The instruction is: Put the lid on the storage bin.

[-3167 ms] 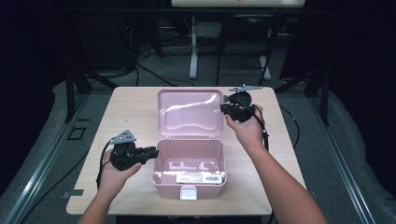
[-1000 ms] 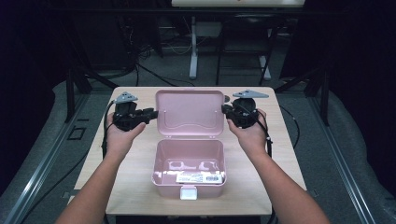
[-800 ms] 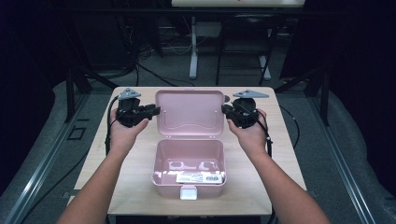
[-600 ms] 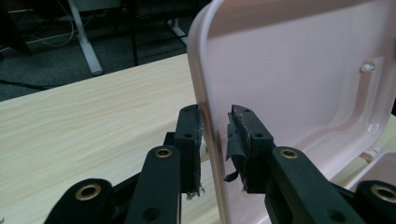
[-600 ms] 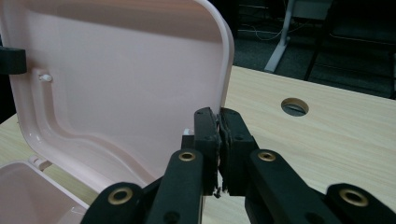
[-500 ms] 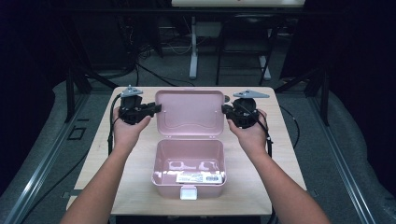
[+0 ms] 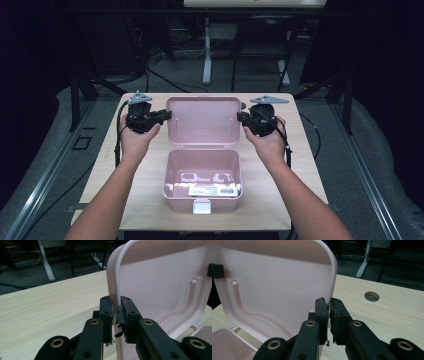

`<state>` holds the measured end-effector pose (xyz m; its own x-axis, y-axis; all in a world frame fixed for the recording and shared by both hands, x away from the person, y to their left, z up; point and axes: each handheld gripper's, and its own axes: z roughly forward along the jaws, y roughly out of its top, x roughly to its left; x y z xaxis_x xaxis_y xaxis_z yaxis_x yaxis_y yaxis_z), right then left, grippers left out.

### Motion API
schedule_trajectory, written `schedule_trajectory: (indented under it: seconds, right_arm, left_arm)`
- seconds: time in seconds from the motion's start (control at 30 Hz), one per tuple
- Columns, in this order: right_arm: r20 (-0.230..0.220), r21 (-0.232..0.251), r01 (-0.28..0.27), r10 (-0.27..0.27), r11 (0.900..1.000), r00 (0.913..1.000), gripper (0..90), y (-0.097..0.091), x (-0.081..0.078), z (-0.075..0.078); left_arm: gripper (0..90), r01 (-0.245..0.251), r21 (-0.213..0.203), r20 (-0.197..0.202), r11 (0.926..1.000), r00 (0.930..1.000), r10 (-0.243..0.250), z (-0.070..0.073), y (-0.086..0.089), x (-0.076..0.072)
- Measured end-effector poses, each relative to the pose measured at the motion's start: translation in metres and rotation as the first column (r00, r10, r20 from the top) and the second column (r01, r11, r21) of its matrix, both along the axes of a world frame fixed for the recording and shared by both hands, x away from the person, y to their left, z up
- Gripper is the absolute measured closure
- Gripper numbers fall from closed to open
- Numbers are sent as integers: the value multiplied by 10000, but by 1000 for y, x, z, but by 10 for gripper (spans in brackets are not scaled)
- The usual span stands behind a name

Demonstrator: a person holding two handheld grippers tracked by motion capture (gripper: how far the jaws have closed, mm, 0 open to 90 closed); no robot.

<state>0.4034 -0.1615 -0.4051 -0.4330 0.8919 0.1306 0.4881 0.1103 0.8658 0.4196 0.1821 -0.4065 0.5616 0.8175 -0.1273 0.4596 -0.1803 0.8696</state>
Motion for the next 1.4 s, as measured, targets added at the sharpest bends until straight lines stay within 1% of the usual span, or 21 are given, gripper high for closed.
schedule_trajectory:
  seconds: [0.2, 0.27, 0.33, 0.5, 0.6, 0.7, 0.83, 0.93, 0.97, 1.07, 1.1, 1.27, 1.4]
  right_arm:
    - [-42, -18, 80, -80, 10000, 10000, 832, 1, 5, 3]
    - [-111, -36, 113, -113, 9999, 9999, 837, 2, 5, 4]
    - [-90, -74, 120, -121, 9999, 9999, 840, 2, 4, 5]
    - [-107, -51, 155, -155, 9999, 9998, 844, 1, 4, 5]
    - [-29, -16, 235, -235, 9997, 9997, 849, 0, 5, 8]
    - [7, 39, 264, -264, 9996, 9997, 851, -1, 6, 9]
    - [134, -59, 325, -324, 9995, 9994, 854, 0, 8, 14]
    - [197, -63, 382, -381, 9993, 9991, 854, 0, 8, 15]
    - [198, -52, 414, -413, 9991, 9989, 854, 0, 8, 15]
    - [172, 69, 373, -374, 9993, 9992, 852, -2, 7, 14]
    - [180, 78, 365, -366, 9993, 9992, 851, -2, 6, 15]
    - [284, -71, 374, -372, 9993, 9989, 851, -1, 4, 15]
    - [407, -93, 320, -316, 9994, 9987, 850, 0, 1, 15]
  left_arm:
    - [808, 51, -5, 9, 10000, 10000, -51, 0, 1, -1]
    - [808, 36, -50, -18, 10000, 10000, -36, 1, 1, -1]
    - [809, 76, -3, -18, 10000, 10000, -76, 1, 1, -1]
    - [809, 57, -70, 120, 10000, 9999, -56, 2, 0, -1]
    - [810, 113, -125, 225, 9999, 9997, -110, 5, -1, -1]
    - [812, 127, -120, 239, 9998, 9996, -124, 7, -1, 0]
    - [812, 118, -326, 442, 9994, 9990, -103, 8, 0, 1]
    - [810, 207, -336, 555, 9992, 9983, -189, 9, -1, 1]
    - [808, 289, -247, 595, 9993, 9979, -274, 9, -1, 0]
    - [806, 317, -298, 628, 9991, 9976, -298, 9, 0, 0]
    - [806, 335, -258, 626, 9991, 9975, -319, 10, 0, -1]
    - [804, 360, -295, 649, 9989, 9973, -340, 11, 0, -4]
    - [805, 358, -454, 525, 9983, 9981, -334, 10, 2, -4]
